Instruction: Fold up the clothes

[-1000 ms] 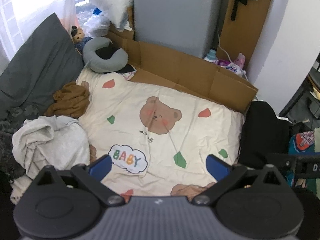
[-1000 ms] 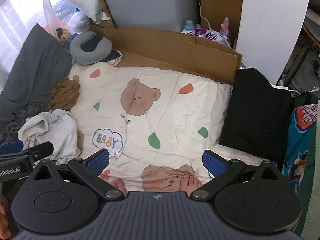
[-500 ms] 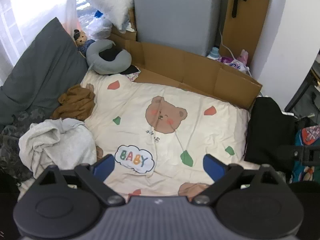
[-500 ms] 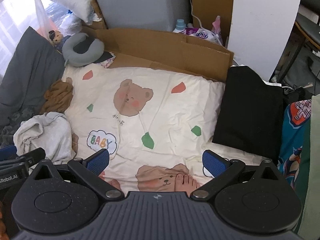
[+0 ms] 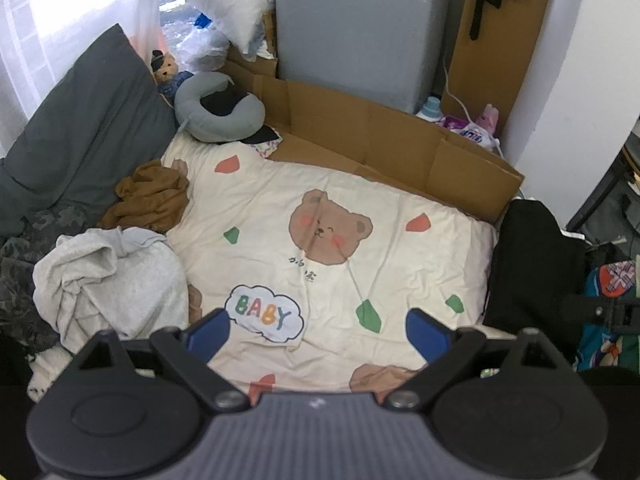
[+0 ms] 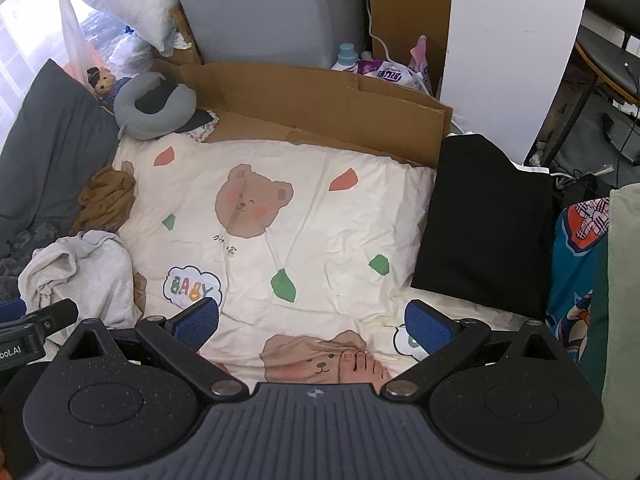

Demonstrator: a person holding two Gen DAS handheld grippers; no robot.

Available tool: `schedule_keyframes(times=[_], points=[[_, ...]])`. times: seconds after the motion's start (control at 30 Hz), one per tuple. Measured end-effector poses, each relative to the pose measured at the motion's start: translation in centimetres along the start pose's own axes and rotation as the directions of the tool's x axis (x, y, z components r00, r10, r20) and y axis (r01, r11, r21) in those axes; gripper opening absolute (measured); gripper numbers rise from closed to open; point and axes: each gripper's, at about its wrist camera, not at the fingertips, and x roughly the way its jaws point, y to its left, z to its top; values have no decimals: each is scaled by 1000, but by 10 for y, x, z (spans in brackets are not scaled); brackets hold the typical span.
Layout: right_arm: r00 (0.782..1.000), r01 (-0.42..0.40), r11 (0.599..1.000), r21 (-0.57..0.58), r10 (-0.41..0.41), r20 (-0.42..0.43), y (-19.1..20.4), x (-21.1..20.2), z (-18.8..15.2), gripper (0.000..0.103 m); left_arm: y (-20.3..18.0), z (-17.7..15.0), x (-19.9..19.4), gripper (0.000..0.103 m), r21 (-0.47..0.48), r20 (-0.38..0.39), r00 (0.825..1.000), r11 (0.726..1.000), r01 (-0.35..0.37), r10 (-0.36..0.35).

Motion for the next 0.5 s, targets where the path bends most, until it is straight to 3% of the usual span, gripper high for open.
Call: schedule_keyframes(times=[0.5], points=[[999, 47, 998, -38, -46, 22, 4, -3, 0, 102, 8, -1, 0, 96, -30, 1, 1000, 999, 14, -13]])
